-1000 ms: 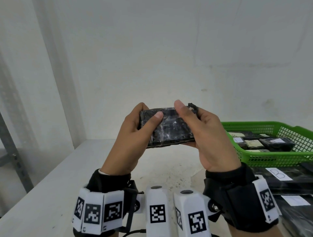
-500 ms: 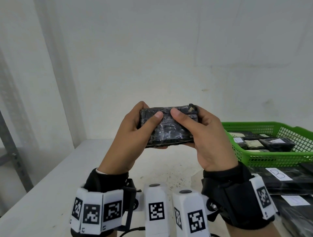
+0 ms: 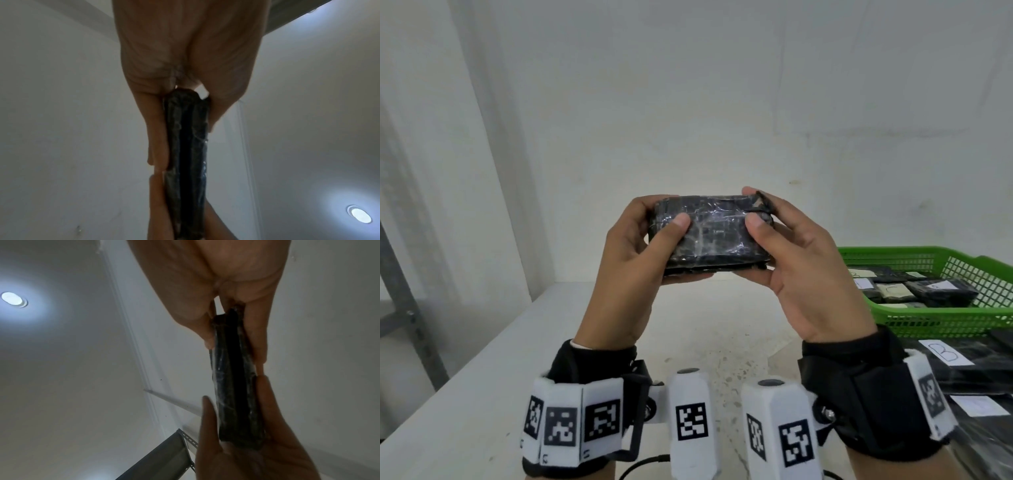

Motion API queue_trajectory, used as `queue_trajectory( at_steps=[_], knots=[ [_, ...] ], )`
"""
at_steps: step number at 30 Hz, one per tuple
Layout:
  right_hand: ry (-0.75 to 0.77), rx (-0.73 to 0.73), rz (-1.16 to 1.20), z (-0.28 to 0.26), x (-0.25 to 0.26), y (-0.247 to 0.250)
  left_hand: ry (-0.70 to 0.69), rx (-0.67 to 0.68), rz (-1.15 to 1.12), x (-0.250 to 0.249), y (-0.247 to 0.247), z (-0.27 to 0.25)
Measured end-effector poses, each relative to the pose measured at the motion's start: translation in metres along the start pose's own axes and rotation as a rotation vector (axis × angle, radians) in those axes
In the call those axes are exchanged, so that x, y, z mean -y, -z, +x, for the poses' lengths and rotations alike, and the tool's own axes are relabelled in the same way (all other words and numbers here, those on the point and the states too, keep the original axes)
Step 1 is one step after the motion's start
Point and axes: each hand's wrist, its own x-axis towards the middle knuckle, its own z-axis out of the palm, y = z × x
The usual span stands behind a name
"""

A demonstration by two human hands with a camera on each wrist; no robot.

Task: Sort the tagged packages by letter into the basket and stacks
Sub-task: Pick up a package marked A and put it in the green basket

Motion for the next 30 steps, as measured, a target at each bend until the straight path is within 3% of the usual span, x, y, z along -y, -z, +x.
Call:
queue_trajectory(
  at_steps=[4, 8, 13, 18, 22, 26, 30],
  knots=[
    [-0.009, 0.026, 0.005, 0.001, 0.002, 0.004, 0.019, 0.116, -0.026, -0.002, 0.005, 0.0],
    [0.011, 0.134, -0.032, -0.001, 0.004, 0.004, -0.005, 0.101, -0.059, -0.001, 0.008, 0.001],
    [0.082, 0.104, -0.075, 0.002, -0.006, 0.005, 0.013, 0.103, -0.05, 0.003, 0.008, 0.002],
    [0.087, 0.192, -0.079, 0.002, -0.001, 0.006, 0.02, 0.153, -0.081, -0.001, 0.012, 0.002],
    [0.083, 0.141, -0.109, 0.004, -0.01, 0.006, -0.018, 0.136, -0.033, 0.002, 0.014, 0.003],
    [0.032, 0.122, -0.101, 0.006, -0.015, 0.009, -0.007, 0.03, 0.081, 0.009, 0.017, 0.005],
    [0.153, 0.097, -0.3, 0.005, -0.013, 0.01, 0.101, 0.035, 0.176, 0.013, 0.015, 0.006]
  ],
)
